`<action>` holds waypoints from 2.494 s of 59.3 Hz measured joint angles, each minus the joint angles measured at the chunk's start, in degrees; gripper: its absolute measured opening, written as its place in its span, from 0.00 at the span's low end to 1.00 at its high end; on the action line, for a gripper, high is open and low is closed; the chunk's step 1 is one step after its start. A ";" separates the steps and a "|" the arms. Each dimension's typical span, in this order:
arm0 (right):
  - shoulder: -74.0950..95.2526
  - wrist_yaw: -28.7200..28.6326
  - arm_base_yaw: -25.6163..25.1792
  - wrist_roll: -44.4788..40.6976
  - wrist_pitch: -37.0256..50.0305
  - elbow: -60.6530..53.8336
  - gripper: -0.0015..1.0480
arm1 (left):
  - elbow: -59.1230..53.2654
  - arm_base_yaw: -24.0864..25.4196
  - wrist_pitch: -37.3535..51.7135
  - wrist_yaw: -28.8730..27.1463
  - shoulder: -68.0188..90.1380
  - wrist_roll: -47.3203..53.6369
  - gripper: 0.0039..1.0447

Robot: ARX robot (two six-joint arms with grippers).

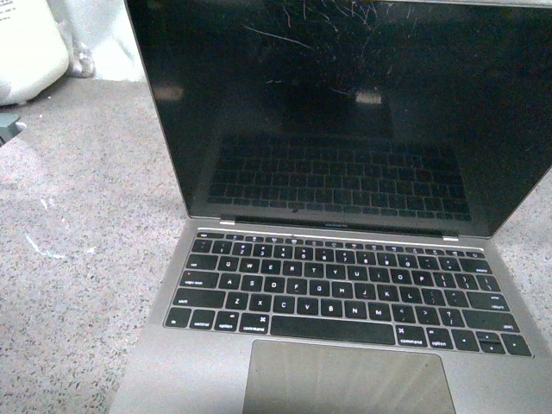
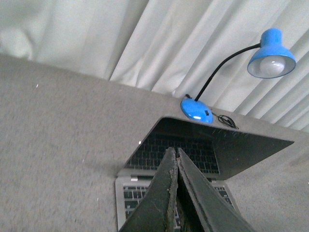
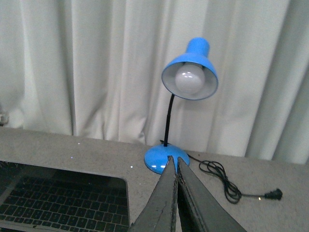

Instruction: Close laptop

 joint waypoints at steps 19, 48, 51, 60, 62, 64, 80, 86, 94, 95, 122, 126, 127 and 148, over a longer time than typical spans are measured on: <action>27.30 -13.75 -1.60 -10.73 -1.46 19.45 0.01 | 16.92 -5.20 -0.04 1.51 21.46 14.12 0.04; 49.42 -33.62 1.03 -18.95 -26.10 40.39 0.01 | 33.55 -4.76 -7.43 9.05 43.47 35.52 0.04; 50.90 -33.92 1.22 -19.96 -27.43 41.09 0.01 | 34.32 -4.76 -8.00 9.77 44.85 36.89 0.04; 53.96 -35.28 1.86 -21.64 -28.81 41.20 0.01 | 35.10 -5.25 -8.81 14.47 48.11 38.93 0.04; 54.34 -35.52 2.14 -21.84 -28.61 40.87 0.01 | 34.99 -5.66 -8.70 15.74 48.65 39.36 0.04; 54.40 -36.15 2.47 -21.97 -28.28 40.35 0.01 | 34.27 -6.29 -8.22 16.94 49.09 39.67 0.04; 54.16 -38.80 5.11 -19.43 -22.58 31.36 0.01 | 25.92 -9.03 -4.66 21.51 49.33 39.41 0.04; 52.83 -39.17 5.55 -16.90 -19.26 27.32 0.01 | 22.86 -8.98 -4.17 21.84 48.15 39.39 0.04; 48.61 -39.95 6.40 -11.10 -12.13 20.61 0.01 | 18.69 -8.57 -3.32 22.88 45.53 38.93 0.04; 48.15 -39.98 6.49 -10.78 -11.67 20.22 0.01 | 17.66 -8.46 -3.10 23.15 44.83 38.73 0.04; 32.98 -32.54 12.81 21.09 23.67 -14.34 0.01 | -5.99 -7.82 -1.27 28.70 27.56 32.79 0.04; 31.26 -30.12 13.75 24.57 26.34 -17.79 0.01 | -8.66 -8.20 -0.44 28.70 26.29 31.87 0.04; 30.99 -29.79 13.90 25.16 26.80 -18.32 0.01 | -9.09 -8.26 -0.31 28.70 26.08 31.78 0.04; 14.25 -2.51 10.84 19.63 9.57 -15.76 0.01 | -9.11 -7.80 9.62 19.04 18.43 17.18 0.04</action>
